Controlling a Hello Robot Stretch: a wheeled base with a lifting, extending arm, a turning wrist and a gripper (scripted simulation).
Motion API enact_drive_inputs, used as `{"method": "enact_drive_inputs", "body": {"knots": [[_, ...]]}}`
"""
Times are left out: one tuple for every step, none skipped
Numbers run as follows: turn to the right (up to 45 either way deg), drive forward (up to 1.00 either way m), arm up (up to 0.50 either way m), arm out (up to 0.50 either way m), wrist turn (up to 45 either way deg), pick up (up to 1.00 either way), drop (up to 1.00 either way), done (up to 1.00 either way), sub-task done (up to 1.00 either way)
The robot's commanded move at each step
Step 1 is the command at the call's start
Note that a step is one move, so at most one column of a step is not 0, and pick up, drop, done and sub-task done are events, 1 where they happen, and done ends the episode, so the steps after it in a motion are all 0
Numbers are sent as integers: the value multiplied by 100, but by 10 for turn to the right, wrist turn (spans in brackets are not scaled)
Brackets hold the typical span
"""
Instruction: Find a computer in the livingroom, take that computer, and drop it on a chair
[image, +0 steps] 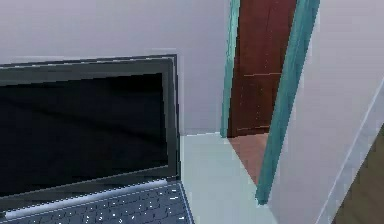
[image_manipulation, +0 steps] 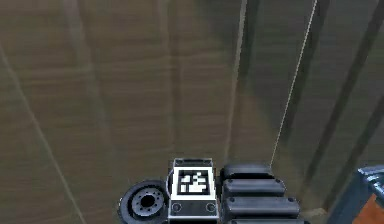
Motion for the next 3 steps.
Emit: {"method": "enact_drive_inputs", "body": {"knots": [[0,35,0,0,0,0,0,0,0],[180,0,0,0,0,0,0,0,0],[0,100,0,0,0,0,0,0,0]]}}
